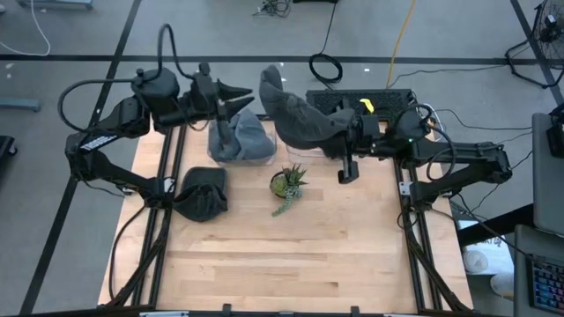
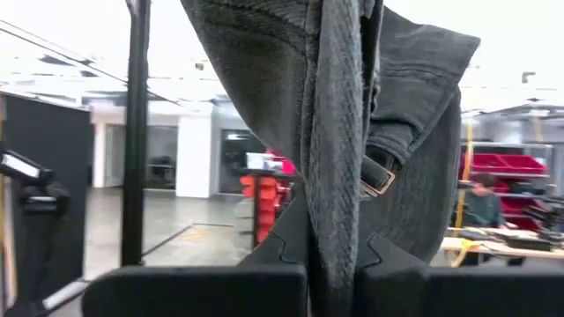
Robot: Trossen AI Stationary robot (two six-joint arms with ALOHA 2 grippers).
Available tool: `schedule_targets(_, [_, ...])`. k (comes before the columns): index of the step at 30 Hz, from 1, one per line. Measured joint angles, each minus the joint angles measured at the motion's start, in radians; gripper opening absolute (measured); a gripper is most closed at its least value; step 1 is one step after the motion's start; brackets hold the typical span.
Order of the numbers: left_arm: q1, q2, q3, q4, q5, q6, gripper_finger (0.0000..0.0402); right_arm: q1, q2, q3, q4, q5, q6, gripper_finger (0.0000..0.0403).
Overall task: Pick & Place hat
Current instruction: Put the right black cap into the right transparent bin
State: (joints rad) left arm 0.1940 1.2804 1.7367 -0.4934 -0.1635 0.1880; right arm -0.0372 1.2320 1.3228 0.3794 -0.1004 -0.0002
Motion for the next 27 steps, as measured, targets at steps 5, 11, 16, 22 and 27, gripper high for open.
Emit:
schedule_targets(5, [0.000, 0.000, 0.000, 0.034, 0.103, -0.201, 0.0086, -0.001, 0.000, 0.000, 0.016, -0.097, 0.007, 0.0000])
schedule_targets(11, [0.000, 0.000, 0.000, 0.032, 0.281, -0.348, 0.0134, -0.003, 0.000, 0.000, 0.075, -0.233, -0.003, 0.0000])
schedule_targets(16, [0.000, 0.012, 0.000, 0.018, 0.430, -0.393, 0.0230, -0.003, 0.000, 0.000, 0.094, -0.269, 0.031, 0.0000])
schedule_targets(22, [-0.010, 0.031, -0.001, 0.028, 0.451, -0.402, 0.0311, -0.003, 0.012, 0.000, 0.103, -0.269, 0.049, 0.0000])
schedule_targets(27, [-0.021, 0.047, 0.000, 0.063, 0.452, -0.435, 0.0336, -0.003, 0.031, 0.000, 0.118, -0.267, 0.048, 0.0000])
